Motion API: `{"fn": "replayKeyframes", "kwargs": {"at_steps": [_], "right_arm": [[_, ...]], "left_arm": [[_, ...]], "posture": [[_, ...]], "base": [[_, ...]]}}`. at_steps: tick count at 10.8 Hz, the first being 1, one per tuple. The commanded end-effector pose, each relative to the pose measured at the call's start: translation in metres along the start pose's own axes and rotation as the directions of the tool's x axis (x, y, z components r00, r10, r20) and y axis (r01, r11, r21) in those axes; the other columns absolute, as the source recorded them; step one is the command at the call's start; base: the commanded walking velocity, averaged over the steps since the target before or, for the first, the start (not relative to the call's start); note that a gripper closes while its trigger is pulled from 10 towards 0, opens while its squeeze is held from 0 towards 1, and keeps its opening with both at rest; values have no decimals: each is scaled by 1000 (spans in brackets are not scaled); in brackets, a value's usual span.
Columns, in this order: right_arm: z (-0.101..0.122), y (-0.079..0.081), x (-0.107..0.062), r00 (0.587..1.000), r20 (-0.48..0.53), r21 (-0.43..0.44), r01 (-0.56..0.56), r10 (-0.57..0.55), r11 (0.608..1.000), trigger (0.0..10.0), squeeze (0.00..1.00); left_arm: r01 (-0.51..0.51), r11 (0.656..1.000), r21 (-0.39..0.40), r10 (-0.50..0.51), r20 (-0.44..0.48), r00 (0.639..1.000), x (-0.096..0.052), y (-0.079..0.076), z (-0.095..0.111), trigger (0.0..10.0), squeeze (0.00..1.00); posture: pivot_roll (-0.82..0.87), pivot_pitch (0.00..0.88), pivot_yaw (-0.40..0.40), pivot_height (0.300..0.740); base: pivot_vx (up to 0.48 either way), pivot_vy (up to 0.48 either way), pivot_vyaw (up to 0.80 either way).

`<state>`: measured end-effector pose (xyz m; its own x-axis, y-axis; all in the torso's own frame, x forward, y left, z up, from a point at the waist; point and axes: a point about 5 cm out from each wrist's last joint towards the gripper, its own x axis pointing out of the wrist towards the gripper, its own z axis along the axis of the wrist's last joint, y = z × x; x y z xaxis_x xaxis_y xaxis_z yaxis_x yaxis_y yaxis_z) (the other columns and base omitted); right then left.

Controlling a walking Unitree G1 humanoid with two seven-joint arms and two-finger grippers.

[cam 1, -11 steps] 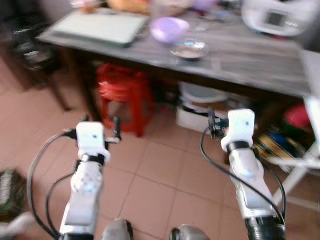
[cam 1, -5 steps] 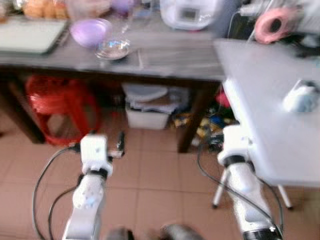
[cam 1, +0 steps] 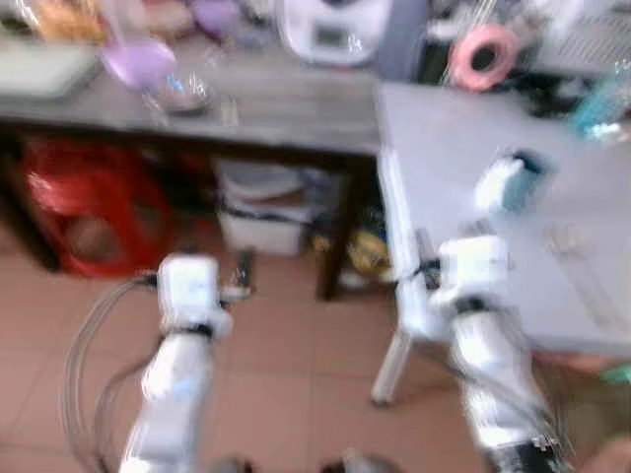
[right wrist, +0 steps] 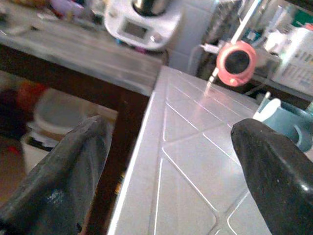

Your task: Setting the table

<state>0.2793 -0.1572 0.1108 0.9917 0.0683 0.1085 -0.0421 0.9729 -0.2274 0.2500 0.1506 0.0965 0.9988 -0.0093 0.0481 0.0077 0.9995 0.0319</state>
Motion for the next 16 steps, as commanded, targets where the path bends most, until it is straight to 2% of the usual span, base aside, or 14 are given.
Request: {"fn": "replayKeyframes", "kwargs": {"at_steps": [1,2,3,4,5,8,10,12,14,16], "right_arm": [[1,-6,1,1000,5,-9,9,-9,1000,10000,0],[1,-4,2,1000,12,-4,2,-2,1000,10000,710],[2,-3,3,1000,18,-8,6,-6,1000,10000,1000],[2,-4,3,1000,17,-18,12,-12,1000,10000,945],[0,-5,2,1000,12,-21,15,-14,1000,10000,0],[1,-5,6,1000,18,-21,22,-22,1000,10000,0],[3,-5,7,999,26,-26,27,-26,999,10000,0],[4,-5,7,999,33,-30,33,-32,999,10000,0],[13,-4,9,998,70,-43,3,0,999,10000,0],[11,-2,7,998,58,-64,-4,8,998,10000,0]], "left_arm": [[18,1000,-10,-18,21,1000,2,-4,6,10000,0],[22,1000,-5,-22,20,1000,1,-4,5,10000,0],[39,999,5,-39,21,999,2,-5,6,10000,0],[45,999,8,-45,20,999,2,-5,6,10000,0],[48,999,10,-48,17,999,2,-5,7,10000,0],[82,996,42,-82,14,997,5,-6,6,10000,0],[75,996,54,-77,23,997,8,0,11,10000,0],[77,996,46,-79,31,996,4,3,14,10000,0],[75,996,46,-78,64,995,7,2,22,10000,0],[97,995,22,-98,63,993,3,-5,21,10000,0]], "posture": [[9,76,-30,740],[15,77,-26,740],[15,80,-22,740],[12,81,-18,740],[11,84,-16,740],[13,89,-1,740],[15,103,6,740],[12,138,15,740],[10,163,9,740],[5,174,3,740]], "base": [[0,-472,0],[0,-472,0],[0,-472,0],[0,-472,0],[0,-472,0],[0,-415,0],[0,-296,0],[0,0,0],[0,0,0],[146,0,603]]}}
